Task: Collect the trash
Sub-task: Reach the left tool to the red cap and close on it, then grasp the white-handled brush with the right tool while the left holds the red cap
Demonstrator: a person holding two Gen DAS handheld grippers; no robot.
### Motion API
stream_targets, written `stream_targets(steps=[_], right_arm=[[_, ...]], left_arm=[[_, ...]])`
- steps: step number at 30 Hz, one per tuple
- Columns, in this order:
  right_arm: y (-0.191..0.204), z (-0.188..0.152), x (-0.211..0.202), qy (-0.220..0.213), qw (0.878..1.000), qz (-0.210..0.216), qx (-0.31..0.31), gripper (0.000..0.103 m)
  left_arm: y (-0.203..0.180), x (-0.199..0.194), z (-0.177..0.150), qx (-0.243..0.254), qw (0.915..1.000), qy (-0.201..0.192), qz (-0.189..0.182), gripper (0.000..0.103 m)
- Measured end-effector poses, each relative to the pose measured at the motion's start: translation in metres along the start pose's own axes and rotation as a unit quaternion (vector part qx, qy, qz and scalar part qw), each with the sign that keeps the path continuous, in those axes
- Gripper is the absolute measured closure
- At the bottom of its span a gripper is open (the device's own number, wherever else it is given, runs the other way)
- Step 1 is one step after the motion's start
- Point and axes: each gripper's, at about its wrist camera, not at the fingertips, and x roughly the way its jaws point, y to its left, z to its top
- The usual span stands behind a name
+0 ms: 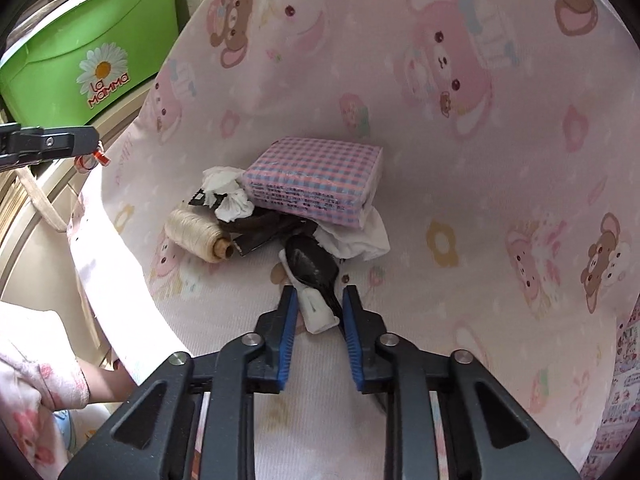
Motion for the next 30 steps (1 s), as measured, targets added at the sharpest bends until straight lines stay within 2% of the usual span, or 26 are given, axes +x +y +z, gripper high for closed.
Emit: stream_targets(steps=[5, 13, 15, 18, 20, 22, 24, 25, 28, 30], right_arm=[[0.000, -0.005, -0.011, 0.007, 0.999, 0.046, 0.012, 0.090], [-0.007, -0.016, -0.024, -0.007, 1.000, 0.017, -0.001, 0.091], [-0.006, -0.017, -0.025, -0.006, 0.999, 0.031, -0.013, 0.091], [-0.005, -0.019, -0.027, 0.002, 0.997, 0.078, -0.016, 0.091], [-0.001, -0.021, -0.028, 0.002, 0.998, 0.064, -0.029, 0.090], [0.004, -0.021, -0.025, 0.001, 0.998, 0.034, -0.043, 0.081], [0.002, -0.021, -0.025, -0.002, 0.999, 0.034, -0.038, 0.042], [0.000, -0.021, -0.027, -0.010, 0.999, 0.038, -0.033, 0.039], [0.002, -0.019, -0.026, -0.017, 0.998, 0.027, -0.045, 0.041], [0.002, -0.019, -0.019, -0.007, 0.999, 0.012, -0.049, 0.063]], left_arm=[[0.004, -0.009, 0.000, 0.014, 0.9989, -0.024, 0.039, 0.095], [0.012, -0.010, -0.006, 0.013, 0.9988, -0.021, 0.042, 0.095], [0.011, -0.009, -0.007, 0.016, 0.9987, -0.020, 0.044, 0.095], [0.009, -0.008, -0.009, 0.019, 0.9986, -0.018, 0.046, 0.095], [0.009, -0.007, -0.009, 0.019, 0.9986, -0.017, 0.046, 0.095], [0.009, -0.007, -0.009, 0.020, 0.9986, -0.017, 0.045, 0.095], [0.008, -0.007, -0.009, 0.022, 0.9985, -0.018, 0.046, 0.095], [0.007, -0.007, -0.009, 0.023, 0.9984, -0.019, 0.047, 0.095], [0.007, -0.006, -0.010, 0.024, 0.9984, -0.014, 0.049, 0.095], [0.009, -0.003, -0.010, 0.022, 0.9984, -0.011, 0.051, 0.095]])
